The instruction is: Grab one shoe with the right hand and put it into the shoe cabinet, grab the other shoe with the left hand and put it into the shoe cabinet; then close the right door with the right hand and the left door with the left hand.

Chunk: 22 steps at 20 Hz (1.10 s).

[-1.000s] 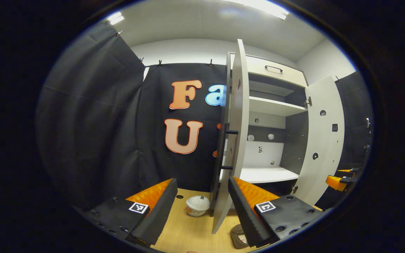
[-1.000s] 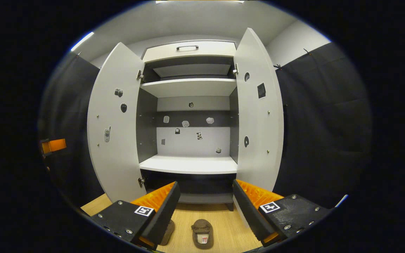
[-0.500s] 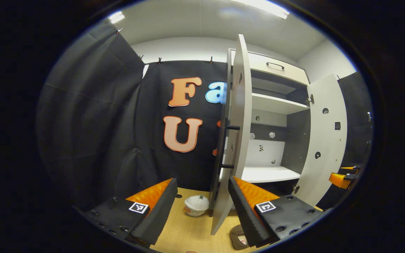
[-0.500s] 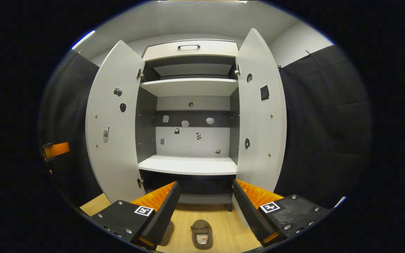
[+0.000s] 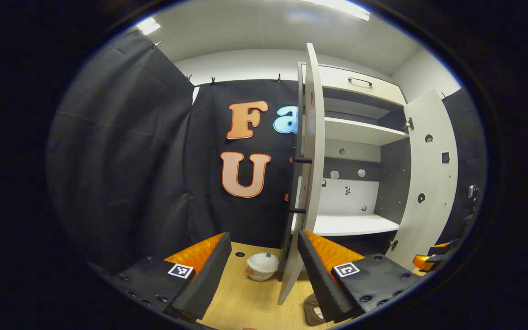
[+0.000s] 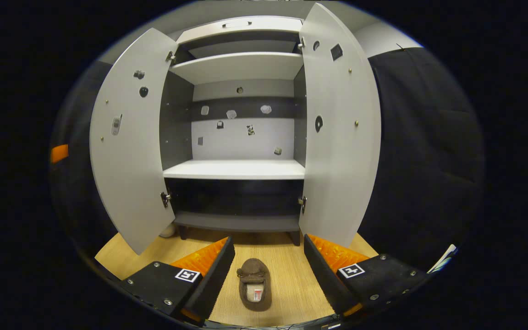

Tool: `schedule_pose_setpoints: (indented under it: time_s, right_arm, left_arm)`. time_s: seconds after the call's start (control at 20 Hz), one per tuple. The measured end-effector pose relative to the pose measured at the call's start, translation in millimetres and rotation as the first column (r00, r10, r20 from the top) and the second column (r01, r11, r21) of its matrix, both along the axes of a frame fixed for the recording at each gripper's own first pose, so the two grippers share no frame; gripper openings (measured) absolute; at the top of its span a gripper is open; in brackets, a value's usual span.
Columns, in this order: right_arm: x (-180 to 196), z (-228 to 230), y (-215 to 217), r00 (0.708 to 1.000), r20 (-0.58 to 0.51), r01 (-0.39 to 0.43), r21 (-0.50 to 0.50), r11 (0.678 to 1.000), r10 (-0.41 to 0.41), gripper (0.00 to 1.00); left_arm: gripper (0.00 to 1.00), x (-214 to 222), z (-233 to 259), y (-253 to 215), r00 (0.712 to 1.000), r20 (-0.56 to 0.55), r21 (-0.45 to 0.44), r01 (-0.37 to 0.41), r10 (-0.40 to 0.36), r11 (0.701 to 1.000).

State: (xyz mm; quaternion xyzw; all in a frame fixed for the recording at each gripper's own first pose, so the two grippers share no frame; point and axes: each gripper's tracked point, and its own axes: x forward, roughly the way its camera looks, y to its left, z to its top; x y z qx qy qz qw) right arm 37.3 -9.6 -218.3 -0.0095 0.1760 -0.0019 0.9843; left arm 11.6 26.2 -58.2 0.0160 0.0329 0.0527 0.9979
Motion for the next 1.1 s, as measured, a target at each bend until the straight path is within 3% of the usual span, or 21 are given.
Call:
schedule_pose_setpoints:
  time_s: [0.25,0.45,0.65,0.7,0.8,0.9,1.0,1.1]
  right_arm:
    - [13.0,-112.0,-5.4,0.979,-0.205,-0.005,-0.031,1.000,-0.002,0.80]
    - [6.9,-200.0,-7.8,0.920,-0.393,-0.012,-0.025,1.000,0.001,0.67]
    - [16.2,-255.7,-9.6,0.866,-0.499,0.033,0.010,0.999,-0.023,0.66]
    - [21.7,-262.5,-9.7,0.860,-0.509,0.056,0.029,0.998,-0.034,0.61]
    - [23.6,-275.3,-11.3,0.842,-0.536,0.090,0.041,0.995,-0.054,0.40]
    - [24.7,-269.5,-11.6,0.846,-0.528,0.106,0.031,0.994,-0.074,0.13]
    - [20.6,-256.2,-8.0,0.855,-0.514,0.091,0.022,0.996,-0.067,0.04]
    - [16.2,-236.0,1.4,0.869,-0.493,0.065,0.025,0.998,-0.044,0.03]
  left_arm:
    - [0.94,-7.8,-9.4,-3.0,0.999,-0.015,0.031,-0.030,0.031,0.999]
    - [0.95,-15.9,-24.7,-0.7,0.997,-0.045,0.041,-0.059,0.061,0.997]
    - [0.96,-23.9,-39.3,-0.1,0.994,-0.080,0.054,-0.069,0.073,0.996]
    - [0.95,-25.9,-40.8,1.0,0.993,-0.086,0.067,-0.074,0.079,0.995]
    - [0.95,-28.9,-43.1,0.6,0.992,-0.095,0.088,-0.075,0.083,0.993]
    - [0.95,-30.1,-43.6,0.8,0.992,-0.097,0.090,-0.074,0.083,0.993]
    - [0.95,-34.2,-46.6,3.0,0.992,-0.100,0.078,-0.074,0.082,0.994]
    - [0.95,-33.6,-48.4,3.3,0.992,-0.105,0.060,-0.069,0.075,0.996]
